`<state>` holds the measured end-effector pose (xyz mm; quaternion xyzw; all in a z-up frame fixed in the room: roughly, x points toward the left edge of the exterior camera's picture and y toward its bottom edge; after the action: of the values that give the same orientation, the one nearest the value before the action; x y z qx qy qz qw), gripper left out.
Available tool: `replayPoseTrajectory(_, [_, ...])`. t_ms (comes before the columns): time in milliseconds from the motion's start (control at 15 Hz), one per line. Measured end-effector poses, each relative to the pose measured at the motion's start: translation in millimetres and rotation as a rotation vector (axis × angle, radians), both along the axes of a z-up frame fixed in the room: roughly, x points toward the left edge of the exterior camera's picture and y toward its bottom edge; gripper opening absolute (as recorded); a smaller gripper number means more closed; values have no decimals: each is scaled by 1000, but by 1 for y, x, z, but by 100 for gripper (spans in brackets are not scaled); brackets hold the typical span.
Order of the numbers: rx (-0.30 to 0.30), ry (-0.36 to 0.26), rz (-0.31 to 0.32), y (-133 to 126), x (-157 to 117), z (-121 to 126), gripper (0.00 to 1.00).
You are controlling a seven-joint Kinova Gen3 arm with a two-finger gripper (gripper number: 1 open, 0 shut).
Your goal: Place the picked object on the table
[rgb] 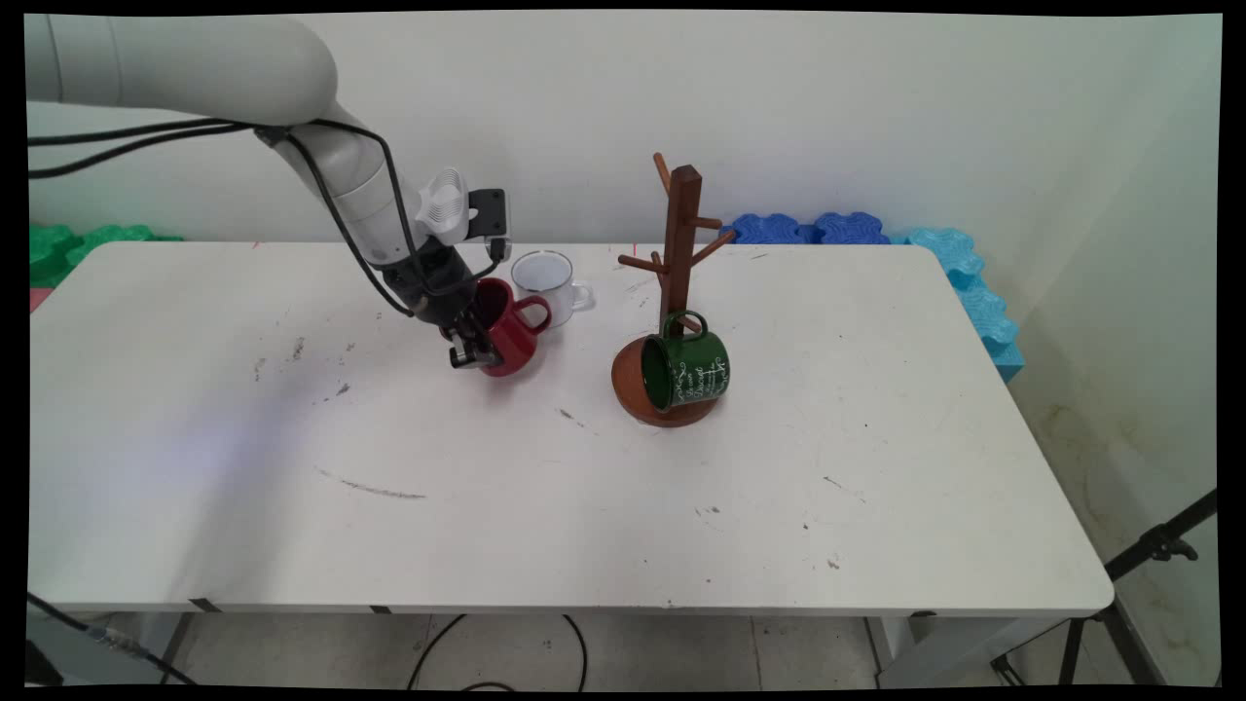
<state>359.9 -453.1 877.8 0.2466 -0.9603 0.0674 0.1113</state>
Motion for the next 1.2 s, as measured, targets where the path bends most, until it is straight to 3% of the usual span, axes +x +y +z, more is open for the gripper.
replayPoseTrajectory(1200, [21,3,-3,-12,1,-14,0])
